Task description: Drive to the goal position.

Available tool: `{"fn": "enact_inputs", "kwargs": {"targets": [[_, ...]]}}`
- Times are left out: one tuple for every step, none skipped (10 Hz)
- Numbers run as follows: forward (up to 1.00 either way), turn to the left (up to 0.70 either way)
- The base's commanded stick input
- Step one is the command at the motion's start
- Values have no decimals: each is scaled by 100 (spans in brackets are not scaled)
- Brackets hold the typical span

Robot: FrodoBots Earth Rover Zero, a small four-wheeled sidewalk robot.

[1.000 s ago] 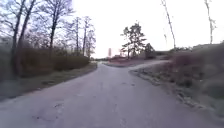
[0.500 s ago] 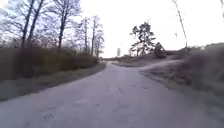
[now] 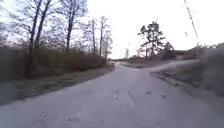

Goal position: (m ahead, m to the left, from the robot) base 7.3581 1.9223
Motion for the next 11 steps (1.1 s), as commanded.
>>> {"fn": "enact_inputs", "kwargs": {"targets": [[100,1],[100,1],[100,1],[100,1],[100,1],[100,1],[100,1],[100,1],[100,1],[100,1],[100,1]]}}
